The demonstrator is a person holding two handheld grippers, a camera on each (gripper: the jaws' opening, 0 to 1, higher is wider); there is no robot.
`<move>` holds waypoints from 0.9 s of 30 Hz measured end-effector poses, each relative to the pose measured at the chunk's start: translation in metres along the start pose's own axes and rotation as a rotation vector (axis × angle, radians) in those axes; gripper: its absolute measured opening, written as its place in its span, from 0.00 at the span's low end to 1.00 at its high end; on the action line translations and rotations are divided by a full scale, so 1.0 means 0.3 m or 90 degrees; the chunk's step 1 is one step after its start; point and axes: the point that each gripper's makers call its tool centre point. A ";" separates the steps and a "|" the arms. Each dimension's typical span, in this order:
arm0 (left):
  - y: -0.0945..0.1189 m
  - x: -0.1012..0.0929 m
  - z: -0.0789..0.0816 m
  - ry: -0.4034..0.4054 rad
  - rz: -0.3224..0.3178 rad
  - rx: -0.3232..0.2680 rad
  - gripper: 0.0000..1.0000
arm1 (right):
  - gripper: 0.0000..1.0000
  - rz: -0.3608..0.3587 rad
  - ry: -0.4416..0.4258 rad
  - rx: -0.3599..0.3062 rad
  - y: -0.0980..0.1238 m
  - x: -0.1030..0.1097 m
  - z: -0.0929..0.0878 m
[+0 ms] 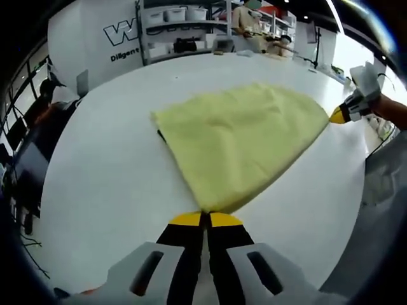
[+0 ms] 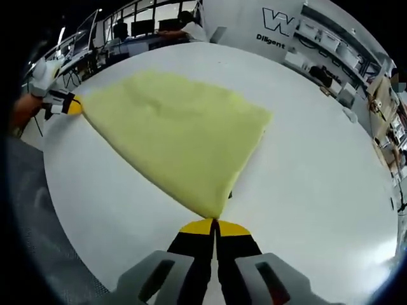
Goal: Fold the garment on the visible template until the final outline fits inside the template.
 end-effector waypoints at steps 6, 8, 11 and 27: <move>0.006 0.002 -0.006 0.006 0.002 0.005 0.00 | 0.00 0.001 -0.005 0.005 0.001 0.000 -0.001; 0.008 0.000 -0.008 0.012 0.000 0.006 0.01 | 0.00 0.002 -0.007 0.003 0.002 0.000 -0.001; 0.009 0.009 -0.012 0.015 0.005 0.007 0.07 | 0.02 -0.008 -0.014 0.005 0.006 -0.015 -0.009; 0.083 0.026 0.045 0.051 0.020 -0.040 0.25 | 0.08 -0.049 -0.022 -0.056 0.107 -0.037 0.051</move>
Point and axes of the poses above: the point that each gripper's makers call its tool centre point, and the gripper's own axes: y roughly backward along the fingers, x roughly to its left, z roughly out of its top
